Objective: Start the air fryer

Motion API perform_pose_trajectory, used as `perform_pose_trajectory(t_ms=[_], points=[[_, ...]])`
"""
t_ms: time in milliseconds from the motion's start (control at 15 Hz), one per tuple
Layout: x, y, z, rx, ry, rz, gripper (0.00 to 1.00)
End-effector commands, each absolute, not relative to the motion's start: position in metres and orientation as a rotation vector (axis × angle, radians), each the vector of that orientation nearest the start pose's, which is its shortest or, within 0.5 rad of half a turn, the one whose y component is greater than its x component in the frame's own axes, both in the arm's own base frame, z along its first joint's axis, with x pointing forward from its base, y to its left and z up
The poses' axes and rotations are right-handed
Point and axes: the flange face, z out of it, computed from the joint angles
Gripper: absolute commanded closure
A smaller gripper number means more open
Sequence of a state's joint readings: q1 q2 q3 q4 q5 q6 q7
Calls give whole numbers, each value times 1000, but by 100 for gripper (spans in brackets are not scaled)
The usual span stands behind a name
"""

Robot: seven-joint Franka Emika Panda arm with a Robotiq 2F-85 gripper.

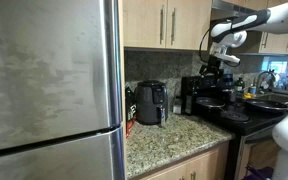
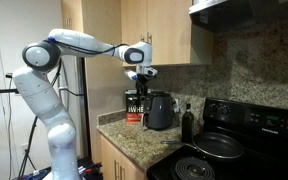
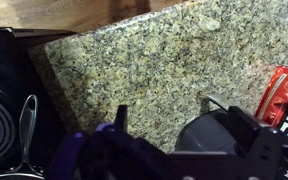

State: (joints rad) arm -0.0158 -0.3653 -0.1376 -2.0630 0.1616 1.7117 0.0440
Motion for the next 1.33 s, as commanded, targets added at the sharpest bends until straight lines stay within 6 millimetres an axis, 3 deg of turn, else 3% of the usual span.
perform_pose_trajectory(t_ms=[0,333,467,667,733,867,933,1000,1133,1267], points=[[442,-62,586,-2917,308,-29,0],[442,-62,586,-2917,308,-29,0],[449,-21,578,-2935,151,11,0],[445,48,583,-2893,-103,6,0],[449,76,581,-2853,-169,30,0],[447,113,576,-2818,-242,74,0],[441,119,590,-2753,-277,46,0],[438,113,581,-2825,-209,47,0],[437,126,586,-2788,-246,40,0],[438,122,588,-2780,-251,30,0]])
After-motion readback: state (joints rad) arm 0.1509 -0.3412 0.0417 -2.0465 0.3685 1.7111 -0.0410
